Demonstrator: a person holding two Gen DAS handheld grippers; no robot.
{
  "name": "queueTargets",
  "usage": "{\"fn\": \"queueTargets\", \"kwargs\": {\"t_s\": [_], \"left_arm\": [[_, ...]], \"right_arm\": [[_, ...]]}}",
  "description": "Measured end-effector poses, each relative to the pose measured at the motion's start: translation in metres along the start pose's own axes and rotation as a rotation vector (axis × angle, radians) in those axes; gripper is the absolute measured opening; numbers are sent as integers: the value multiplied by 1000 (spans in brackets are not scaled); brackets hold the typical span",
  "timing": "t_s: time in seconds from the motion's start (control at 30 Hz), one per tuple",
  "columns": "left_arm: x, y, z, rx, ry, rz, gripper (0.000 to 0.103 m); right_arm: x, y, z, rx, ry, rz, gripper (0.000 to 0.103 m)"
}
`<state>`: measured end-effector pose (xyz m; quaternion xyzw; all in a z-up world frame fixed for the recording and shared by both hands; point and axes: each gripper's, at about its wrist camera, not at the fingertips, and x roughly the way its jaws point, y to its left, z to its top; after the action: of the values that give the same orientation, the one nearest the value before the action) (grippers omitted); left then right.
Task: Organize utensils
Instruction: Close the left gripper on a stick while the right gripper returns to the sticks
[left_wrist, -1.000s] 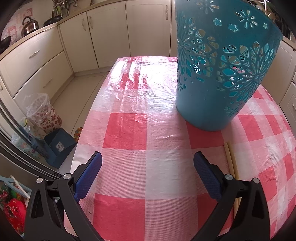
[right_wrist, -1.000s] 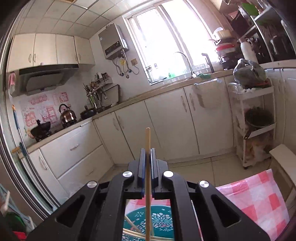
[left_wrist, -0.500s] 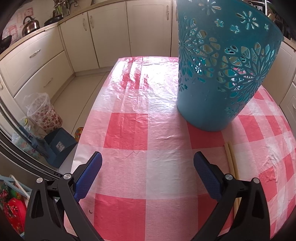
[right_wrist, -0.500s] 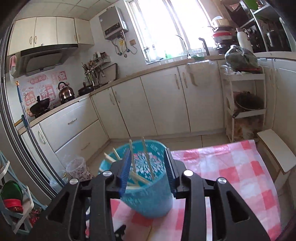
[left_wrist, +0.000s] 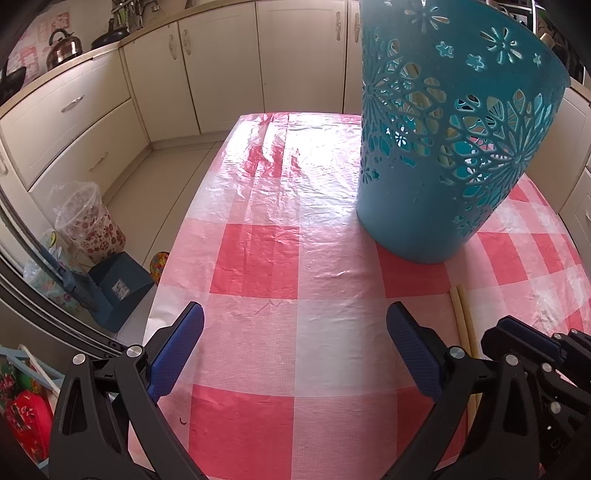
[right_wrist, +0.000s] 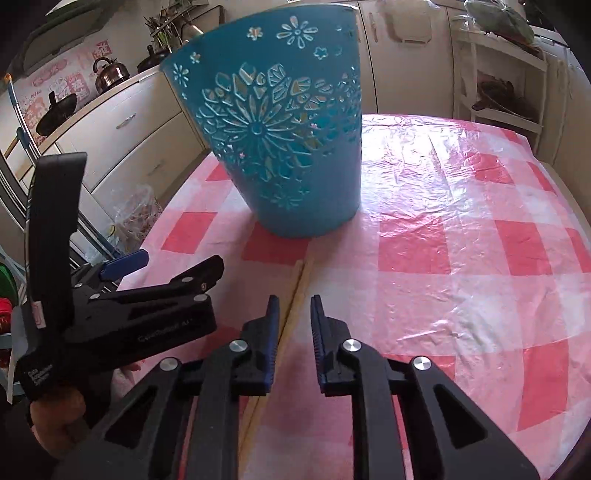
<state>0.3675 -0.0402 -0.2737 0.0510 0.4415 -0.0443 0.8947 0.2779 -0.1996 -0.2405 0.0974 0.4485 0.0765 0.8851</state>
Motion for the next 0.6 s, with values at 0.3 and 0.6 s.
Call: {"fn": "queueTargets", "kwargs": {"t_s": [0.3, 0.6], "left_arm": [[1, 1, 0, -3, -1, -5, 95], [0, -3, 0, 11, -8, -7, 95]], "right_arm": [[14, 9, -2, -74, 20, -65, 13], [-6, -17, -20, -116, 31, -85, 9]]}}
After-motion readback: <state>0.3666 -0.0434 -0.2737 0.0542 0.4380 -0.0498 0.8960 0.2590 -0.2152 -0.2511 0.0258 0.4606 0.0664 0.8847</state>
